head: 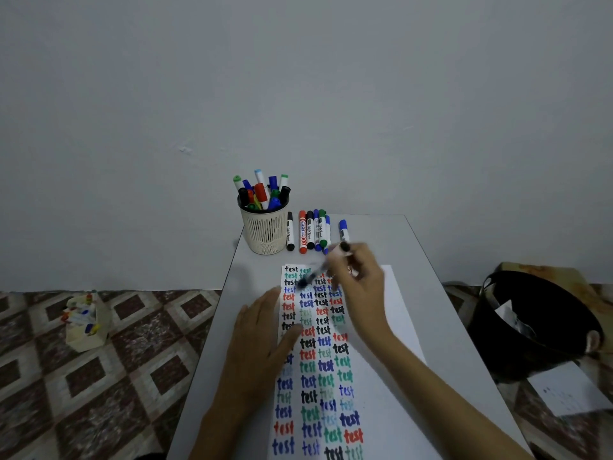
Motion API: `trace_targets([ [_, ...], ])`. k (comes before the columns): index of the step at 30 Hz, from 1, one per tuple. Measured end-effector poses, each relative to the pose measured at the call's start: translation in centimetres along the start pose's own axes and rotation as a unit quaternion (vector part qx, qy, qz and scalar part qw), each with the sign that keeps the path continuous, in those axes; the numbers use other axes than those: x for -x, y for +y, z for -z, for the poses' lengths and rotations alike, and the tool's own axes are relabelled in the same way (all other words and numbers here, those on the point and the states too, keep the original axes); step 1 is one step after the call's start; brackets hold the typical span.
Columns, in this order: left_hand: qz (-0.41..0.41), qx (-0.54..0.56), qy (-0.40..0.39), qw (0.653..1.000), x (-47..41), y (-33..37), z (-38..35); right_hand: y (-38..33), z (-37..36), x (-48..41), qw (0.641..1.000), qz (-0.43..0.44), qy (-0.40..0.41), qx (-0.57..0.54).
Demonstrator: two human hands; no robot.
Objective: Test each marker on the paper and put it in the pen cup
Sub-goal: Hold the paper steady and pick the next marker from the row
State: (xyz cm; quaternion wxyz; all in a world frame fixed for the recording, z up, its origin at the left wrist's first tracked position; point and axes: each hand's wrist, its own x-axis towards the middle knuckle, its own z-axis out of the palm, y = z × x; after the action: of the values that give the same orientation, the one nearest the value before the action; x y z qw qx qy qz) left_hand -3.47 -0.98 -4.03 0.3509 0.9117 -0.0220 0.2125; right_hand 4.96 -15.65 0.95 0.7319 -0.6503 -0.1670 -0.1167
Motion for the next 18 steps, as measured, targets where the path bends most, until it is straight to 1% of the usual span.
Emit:
trace_targets([
  [2,-0.012,0.041,0.007,0.999,0.1,0.5,0.3,0.0,-0.5,2.7,0.993,-0.040,-0.112,-0.020],
  [4,-0.022,0.085,-0.005,0.996,0.3,0.5,0.4,0.1,-1.1,4.3,0.984,-0.056,-0.163,-0.046],
  [6,-0.033,0.105,-0.010,0.994,0.6,0.1,0.2,0.2,-1.5,4.7,0.979,-0.079,-0.180,-0.060],
  [10,-0.058,0.106,-0.020,0.992,0.6,-0.2,0.2,0.3,-1.4,4.4,0.975,-0.101,-0.199,-0.019],
  [13,-0.067,0.105,-0.023,0.992,0.5,0.0,0.4,0.2,-1.2,4.3,0.970,-0.123,-0.203,-0.048],
  [18,-0.067,0.128,-0.024,0.989,0.5,0.2,0.8,0.0,-1.1,4.3,0.963,-0.132,-0.215,-0.090],
])
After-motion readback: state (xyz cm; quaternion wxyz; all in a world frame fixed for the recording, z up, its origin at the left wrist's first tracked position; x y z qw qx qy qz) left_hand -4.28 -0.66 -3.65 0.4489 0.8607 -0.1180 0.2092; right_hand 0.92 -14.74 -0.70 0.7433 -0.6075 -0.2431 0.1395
